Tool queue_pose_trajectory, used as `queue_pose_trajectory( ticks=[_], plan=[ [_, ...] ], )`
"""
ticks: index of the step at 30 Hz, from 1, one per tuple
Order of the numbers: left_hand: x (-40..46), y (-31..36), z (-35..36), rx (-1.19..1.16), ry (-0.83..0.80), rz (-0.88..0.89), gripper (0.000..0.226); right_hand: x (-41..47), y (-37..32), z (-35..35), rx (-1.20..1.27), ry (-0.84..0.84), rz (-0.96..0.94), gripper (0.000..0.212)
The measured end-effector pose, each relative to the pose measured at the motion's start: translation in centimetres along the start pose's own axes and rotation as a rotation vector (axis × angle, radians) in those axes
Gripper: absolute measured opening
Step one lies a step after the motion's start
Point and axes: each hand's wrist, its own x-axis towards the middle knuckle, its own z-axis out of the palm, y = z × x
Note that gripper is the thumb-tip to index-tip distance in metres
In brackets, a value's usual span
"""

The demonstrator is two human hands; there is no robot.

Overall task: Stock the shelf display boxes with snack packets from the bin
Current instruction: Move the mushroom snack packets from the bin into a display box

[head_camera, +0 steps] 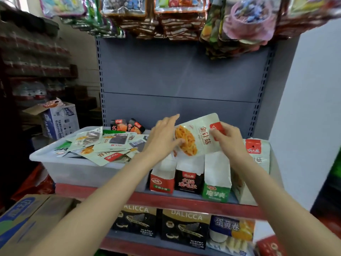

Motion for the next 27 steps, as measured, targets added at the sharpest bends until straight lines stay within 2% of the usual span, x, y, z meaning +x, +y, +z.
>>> queue_pose_trajectory(
  ticks=[4,7,9,11,15,19,22,24,27],
  plan=[
    [0.8,3.7,2.4,-0.232,-0.014,0.006,0.024,-0.8,1.3,-5.0,0.178,0.164,0.035,0.005],
    [0.9,6.7,4.3,-0.398,0.030,-0.011,0.016,-1.1,2.4,-7.8,0.336,0.249,0.128,0.011],
    [1.1,9.2,6.0,-0.485,0.033,-0.042,0.018,-1.3,3.1,-9.8,0.345,0.236,0.172,0.005],
    [1.4,11.2,7.7,-0.529,-0.004,-0.058,0.019,-1.2,3.7,-11.5,0.313,0.233,0.197,0.012],
    [2.1,13.5,10.5,-0.472,-0.144,-0.032,0.022,-0.6,4.3,-14.7,0.218,0.291,0.113,0.013],
    [2.9,13.7,12.4,-0.293,-0.190,-0.061,0.058,0.2,5.3,-16.4,0.066,0.308,0.034,0.023],
    [3.3,13.2,12.9,-0.270,-0.314,-0.094,0.078,0.6,6.4,-16.5,-0.037,0.240,0.020,0.022],
    [3.5,12.9,13.2,-0.301,-0.391,-0.076,0.073,0.7,7.3,-16.2,-0.134,0.192,0.007,0.013],
    [3.4,12.6,13.7,-0.352,-0.413,-0.097,0.064,0.8,8.6,-15.8,-0.337,0.158,-0.032,0.011]
  ],
)
